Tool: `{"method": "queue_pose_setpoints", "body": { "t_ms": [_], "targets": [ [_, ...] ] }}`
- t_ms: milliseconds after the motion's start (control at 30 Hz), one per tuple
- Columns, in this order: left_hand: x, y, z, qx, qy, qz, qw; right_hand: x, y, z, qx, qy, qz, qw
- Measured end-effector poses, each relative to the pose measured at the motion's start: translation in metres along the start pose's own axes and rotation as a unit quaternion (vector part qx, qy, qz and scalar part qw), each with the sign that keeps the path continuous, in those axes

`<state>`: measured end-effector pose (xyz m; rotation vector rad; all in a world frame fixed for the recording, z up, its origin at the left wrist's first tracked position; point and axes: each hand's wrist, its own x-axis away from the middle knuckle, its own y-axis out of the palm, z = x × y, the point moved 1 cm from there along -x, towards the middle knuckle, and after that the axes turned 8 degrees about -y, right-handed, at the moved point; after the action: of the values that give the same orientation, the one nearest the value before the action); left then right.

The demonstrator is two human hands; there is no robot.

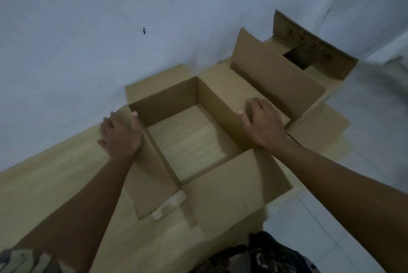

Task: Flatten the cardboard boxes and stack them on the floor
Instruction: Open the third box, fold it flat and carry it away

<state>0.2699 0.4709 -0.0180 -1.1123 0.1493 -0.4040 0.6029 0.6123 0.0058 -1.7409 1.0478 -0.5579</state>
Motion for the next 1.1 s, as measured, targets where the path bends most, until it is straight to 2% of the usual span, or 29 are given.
{"method": "queue_pose_setpoints", "body": {
  "t_ms": [100, 267, 400, 467, 500, 600, 667, 700, 867, 967, 1033, 1100],
  "targets": [
    [0.026, -0.003, -0.009, 0.036, -0.095, -0.015, 0.995, -0.012, -0.011, 0.000, -0.042, 0.033, -0.047, 0.997],
    [0.044, -0.011, -0.018, 0.122, -0.227, -0.057, 0.964, -0.032, -0.012, 0.012, -0.092, 0.102, -0.111, 0.984],
    [0.062, -0.035, -0.025, 0.185, -0.249, -0.019, 0.950, -0.045, -0.014, 0.028, -0.155, 0.183, -0.117, 0.964],
    [0.066, -0.049, -0.025, 0.179, -0.234, -0.013, 0.955, -0.053, -0.019, 0.037, -0.218, 0.195, -0.105, 0.950],
    [0.068, -0.056, -0.022, 0.177, -0.228, -0.035, 0.957, -0.057, -0.021, 0.040, -0.261, 0.188, -0.103, 0.941],
    [0.075, -0.075, -0.014, 0.255, -0.226, -0.160, 0.926, -0.070, -0.031, 0.029, -0.361, 0.129, -0.135, 0.914],
    [0.087, -0.085, 0.001, 0.264, -0.173, -0.236, 0.919, -0.076, -0.038, 0.008, -0.384, 0.086, -0.158, 0.905],
    [0.093, -0.087, 0.009, 0.262, -0.141, -0.251, 0.921, -0.079, -0.039, -0.002, -0.394, 0.079, -0.165, 0.901],
    [0.129, -0.089, 0.051, 0.251, -0.046, -0.225, 0.940, -0.073, -0.038, -0.052, -0.448, 0.110, -0.166, 0.872],
    [0.155, -0.082, 0.074, 0.219, 0.039, -0.212, 0.952, -0.067, -0.034, -0.078, -0.483, 0.119, -0.175, 0.850],
    [0.168, -0.076, 0.085, 0.205, 0.086, -0.221, 0.950, -0.062, -0.030, -0.095, -0.505, 0.130, -0.200, 0.830],
    [0.175, -0.071, 0.091, 0.230, 0.093, -0.256, 0.934, -0.056, -0.026, -0.108, -0.502, 0.124, -0.225, 0.826]
  ]
}}
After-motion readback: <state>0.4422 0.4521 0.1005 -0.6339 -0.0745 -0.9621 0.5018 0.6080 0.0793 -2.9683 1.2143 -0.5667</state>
